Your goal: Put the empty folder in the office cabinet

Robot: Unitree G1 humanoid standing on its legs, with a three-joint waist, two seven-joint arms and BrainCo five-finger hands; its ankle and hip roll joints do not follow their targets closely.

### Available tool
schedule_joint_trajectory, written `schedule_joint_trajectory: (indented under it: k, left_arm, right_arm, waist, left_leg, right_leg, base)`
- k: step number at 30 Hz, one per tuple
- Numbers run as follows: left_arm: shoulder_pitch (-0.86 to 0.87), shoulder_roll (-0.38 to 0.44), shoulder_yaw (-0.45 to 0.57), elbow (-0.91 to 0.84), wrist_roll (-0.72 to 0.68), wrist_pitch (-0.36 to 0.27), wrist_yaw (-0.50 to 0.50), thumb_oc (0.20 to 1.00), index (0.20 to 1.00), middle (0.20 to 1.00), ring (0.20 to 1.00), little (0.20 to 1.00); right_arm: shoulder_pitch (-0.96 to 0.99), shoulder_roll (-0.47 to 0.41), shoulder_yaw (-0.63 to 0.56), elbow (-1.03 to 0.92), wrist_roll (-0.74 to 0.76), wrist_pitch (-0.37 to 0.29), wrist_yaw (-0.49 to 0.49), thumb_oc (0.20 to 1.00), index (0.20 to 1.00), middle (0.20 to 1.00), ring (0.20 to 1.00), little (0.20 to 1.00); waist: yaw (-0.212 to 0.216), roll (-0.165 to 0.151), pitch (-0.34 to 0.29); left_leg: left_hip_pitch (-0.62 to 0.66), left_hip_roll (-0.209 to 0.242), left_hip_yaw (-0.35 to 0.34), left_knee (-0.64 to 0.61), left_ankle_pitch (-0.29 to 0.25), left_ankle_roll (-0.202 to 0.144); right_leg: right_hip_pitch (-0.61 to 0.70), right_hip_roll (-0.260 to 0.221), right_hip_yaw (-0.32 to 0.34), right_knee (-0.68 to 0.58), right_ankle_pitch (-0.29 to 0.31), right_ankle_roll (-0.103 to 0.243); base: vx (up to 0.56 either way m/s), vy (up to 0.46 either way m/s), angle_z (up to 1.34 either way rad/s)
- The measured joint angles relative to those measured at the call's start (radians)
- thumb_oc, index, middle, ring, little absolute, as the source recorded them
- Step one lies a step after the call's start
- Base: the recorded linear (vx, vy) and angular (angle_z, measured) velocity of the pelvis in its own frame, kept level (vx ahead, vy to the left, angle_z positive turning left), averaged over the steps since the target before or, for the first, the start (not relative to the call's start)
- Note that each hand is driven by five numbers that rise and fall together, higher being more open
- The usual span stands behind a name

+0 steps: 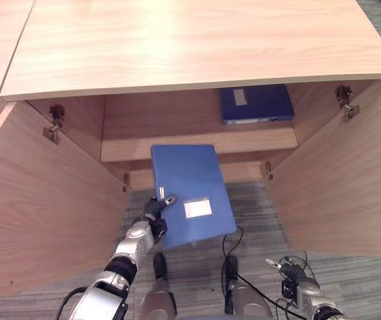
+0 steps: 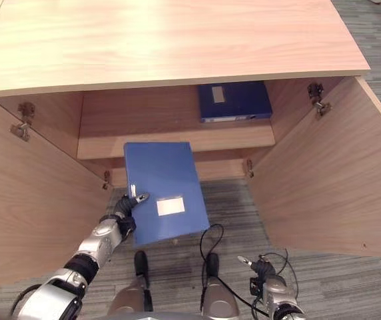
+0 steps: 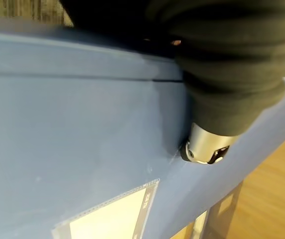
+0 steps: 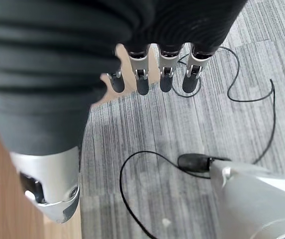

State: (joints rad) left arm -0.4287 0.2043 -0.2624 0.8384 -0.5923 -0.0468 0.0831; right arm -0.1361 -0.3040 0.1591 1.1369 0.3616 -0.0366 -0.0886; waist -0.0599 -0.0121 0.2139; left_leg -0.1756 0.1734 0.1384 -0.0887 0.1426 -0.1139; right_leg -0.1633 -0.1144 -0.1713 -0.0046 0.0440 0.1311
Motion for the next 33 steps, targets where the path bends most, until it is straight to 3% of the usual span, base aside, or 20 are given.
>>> schedule_joint_trajectory:
  k: [5, 15, 24, 29, 33]
  left_arm:
    - [-0.095, 0.009, 0.043, 0.013, -0.081, -0.036, 0.054, 0.200, 0.200, 0.200, 0.200, 0.200]
    - [-0.174, 0.043, 0.141, 0.027, -0.190, -0.075, 0.087, 0.200, 0.200, 0.200, 0.200, 0.200]
    - [-0.362, 0.033, 0.296, 0.113, -0.421, -0.166, 0.184, 0.200, 0.200, 0.200, 0.200, 0.200]
    - [-0.461, 0.035, 0.324, 0.137, -0.503, -0.204, 0.245, 0.200, 0.200, 0.200, 0.200, 0.200]
    - [-0.552, 0.056, 0.325, 0.144, -0.539, -0.231, 0.262, 0.200, 0.200, 0.200, 0.200, 0.200]
  right_arm:
    - [0.002, 0.010, 0.062, 0.003, -0.040, -0.004, -0.001, 1.000, 1.000, 1.000, 1.000, 1.000]
    - [0.003, 0.010, 0.108, 0.003, -0.118, -0.006, 0.001, 1.000, 1.000, 1.000, 1.000, 1.000]
    - [-0.030, 0.030, 0.167, 0.001, -0.115, -0.013, -0.014, 1.000, 1.000, 1.000, 1.000, 1.000]
    - [-0.031, 0.049, 0.191, -0.032, -0.106, -0.040, -0.035, 1.000, 1.000, 1.000, 1.000, 1.000]
    - [-0.034, 0.050, 0.209, -0.078, -0.103, -0.051, -0.043, 1.000, 1.000, 1.000, 1.000, 1.000]
  waist:
    - [-0.018, -0.034, 0.019]
    - [-0.024, -0.055, 0.031]
    - [-0.066, -0.129, 0.053]
    - [-0.071, -0.152, 0.051]
    - [-0.074, -0.182, 0.066]
  left_leg:
    - [-0.024, 0.005, -0.009, 0.000, 0.001, -0.002]
    - [-0.030, 0.006, -0.016, 0.000, 0.001, -0.002]
    - [-0.066, 0.010, -0.023, 0.000, 0.011, -0.008]
    - [-0.110, 0.012, -0.019, 0.008, 0.015, -0.006]
    - [-0.193, 0.016, -0.044, 0.063, 0.014, -0.005]
  right_leg:
    - [-0.032, 0.003, -0.007, 0.026, -0.013, -0.004]
    - [-0.034, 0.004, -0.014, 0.030, -0.020, -0.001]
    - [-0.082, 0.005, -0.017, 0.061, -0.021, 0.000]
    - [-0.151, 0.002, -0.006, 0.116, -0.038, 0.001]
    - [-0.245, -0.003, -0.009, 0.230, -0.087, -0.008]
  base:
    - [0.01, -0.006, 0.03]
    - [0.00, -0.001, 0.00]
    - [-0.03, -0.015, 0.01]
    - [-0.05, -0.008, -0.03]
    - [-0.02, -0.050, 0.16]
